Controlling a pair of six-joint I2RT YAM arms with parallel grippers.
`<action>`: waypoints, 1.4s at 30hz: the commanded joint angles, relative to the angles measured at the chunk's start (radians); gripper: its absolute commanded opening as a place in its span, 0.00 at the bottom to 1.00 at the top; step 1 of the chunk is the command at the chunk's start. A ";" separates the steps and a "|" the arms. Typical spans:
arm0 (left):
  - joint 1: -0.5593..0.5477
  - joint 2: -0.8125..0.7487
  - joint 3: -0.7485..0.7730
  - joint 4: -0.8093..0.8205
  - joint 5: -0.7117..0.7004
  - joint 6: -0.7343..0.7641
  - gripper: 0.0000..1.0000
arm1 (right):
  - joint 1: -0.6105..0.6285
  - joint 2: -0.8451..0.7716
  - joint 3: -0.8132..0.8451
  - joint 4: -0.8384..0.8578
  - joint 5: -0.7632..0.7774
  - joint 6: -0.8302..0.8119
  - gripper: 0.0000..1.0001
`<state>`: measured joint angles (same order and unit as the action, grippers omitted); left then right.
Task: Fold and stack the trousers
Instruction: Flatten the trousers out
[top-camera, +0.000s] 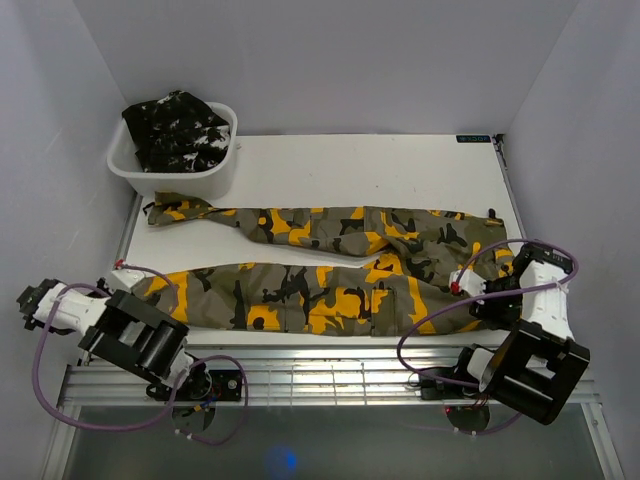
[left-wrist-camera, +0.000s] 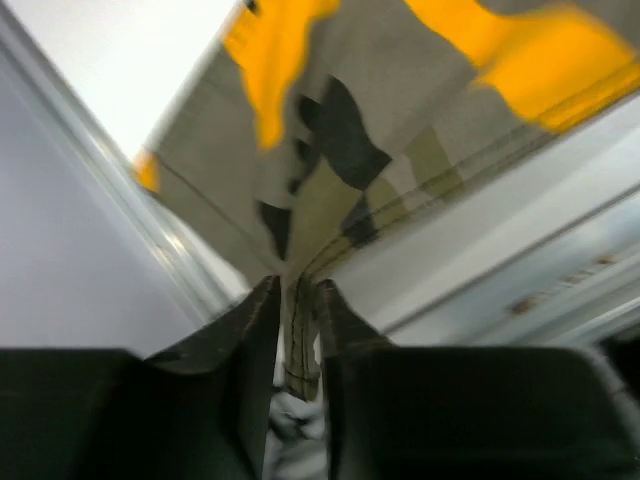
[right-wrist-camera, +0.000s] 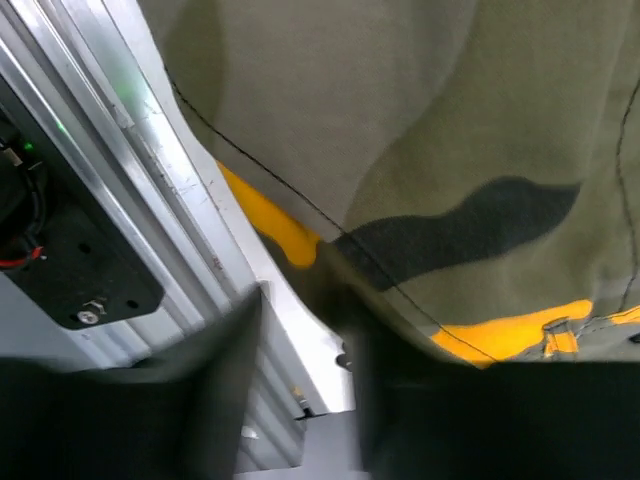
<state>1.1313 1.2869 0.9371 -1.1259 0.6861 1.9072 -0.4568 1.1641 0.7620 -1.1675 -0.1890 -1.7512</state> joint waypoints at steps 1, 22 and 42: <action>0.097 0.020 -0.003 -0.109 -0.036 0.308 0.36 | -0.013 -0.046 0.003 0.060 0.082 -0.079 0.52; -0.381 0.086 0.229 0.289 0.207 -0.868 0.70 | 0.075 0.374 0.294 0.222 0.020 0.529 0.65; -0.660 0.566 0.402 0.727 -0.109 -0.976 0.69 | 0.283 0.445 0.525 0.272 -0.102 0.627 0.58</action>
<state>0.4877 1.8641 1.3327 -0.4786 0.5980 0.8364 -0.2111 1.5482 1.2835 -0.8875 -0.2466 -1.2079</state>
